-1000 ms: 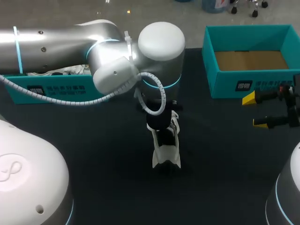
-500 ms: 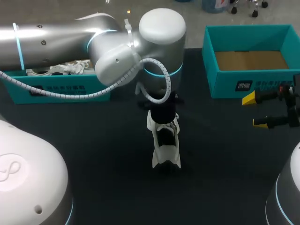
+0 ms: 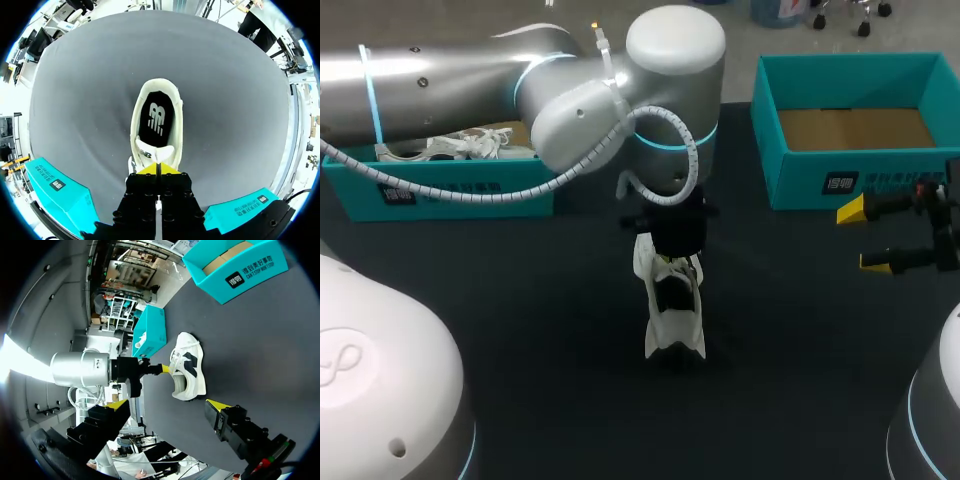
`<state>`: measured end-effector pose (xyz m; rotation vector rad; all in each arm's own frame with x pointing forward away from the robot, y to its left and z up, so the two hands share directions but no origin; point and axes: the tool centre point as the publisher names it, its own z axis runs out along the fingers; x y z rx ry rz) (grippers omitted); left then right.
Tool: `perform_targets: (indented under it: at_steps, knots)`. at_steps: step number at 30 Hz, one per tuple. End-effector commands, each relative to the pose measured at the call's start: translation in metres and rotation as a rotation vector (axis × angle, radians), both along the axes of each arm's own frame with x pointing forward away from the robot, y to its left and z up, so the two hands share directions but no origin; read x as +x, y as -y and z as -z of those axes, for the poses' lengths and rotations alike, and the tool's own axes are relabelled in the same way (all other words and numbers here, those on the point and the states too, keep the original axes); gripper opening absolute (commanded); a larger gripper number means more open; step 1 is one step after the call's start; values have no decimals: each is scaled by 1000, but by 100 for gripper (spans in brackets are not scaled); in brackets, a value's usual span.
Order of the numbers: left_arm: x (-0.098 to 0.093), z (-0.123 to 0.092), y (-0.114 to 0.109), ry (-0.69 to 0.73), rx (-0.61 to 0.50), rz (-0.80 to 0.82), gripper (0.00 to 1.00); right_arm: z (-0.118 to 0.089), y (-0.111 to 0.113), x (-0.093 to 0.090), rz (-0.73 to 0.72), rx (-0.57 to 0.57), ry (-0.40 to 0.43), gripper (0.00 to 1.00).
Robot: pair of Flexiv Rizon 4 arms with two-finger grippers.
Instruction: Take the shoe out of the shoebox, open the shoe tongue, remove and reinsert the insole, then place the shoe into the shoebox
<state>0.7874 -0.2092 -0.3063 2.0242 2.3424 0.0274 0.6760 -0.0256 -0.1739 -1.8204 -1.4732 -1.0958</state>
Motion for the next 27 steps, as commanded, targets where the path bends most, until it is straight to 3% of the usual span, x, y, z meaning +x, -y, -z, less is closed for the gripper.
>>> perform_targets:
  at_steps: [1,6,9,23,25,27]
  knots:
    - [4,-20,-25,-5,5,-21,0,0,-1,-1,3,-3,-1,100]
    - [10,-25,-32,-14,-25,-109,0,0,-1,-1,3,-3,-1,100]
    - [6,-24,-32,-108,-88,-37,0,0,-1,-1,3,-3,-1,100]
    - [6,-24,-32,-108,-88,-37,0,0,-1,-1,3,-3,-1,100]
    - [1,-31,-27,-138,-20,-275,0,0,-1,-1,3,-3,-1,100]
    - [-4,-34,-20,-137,125,-669,0,0,-1,-1,3,-3,-1,100]
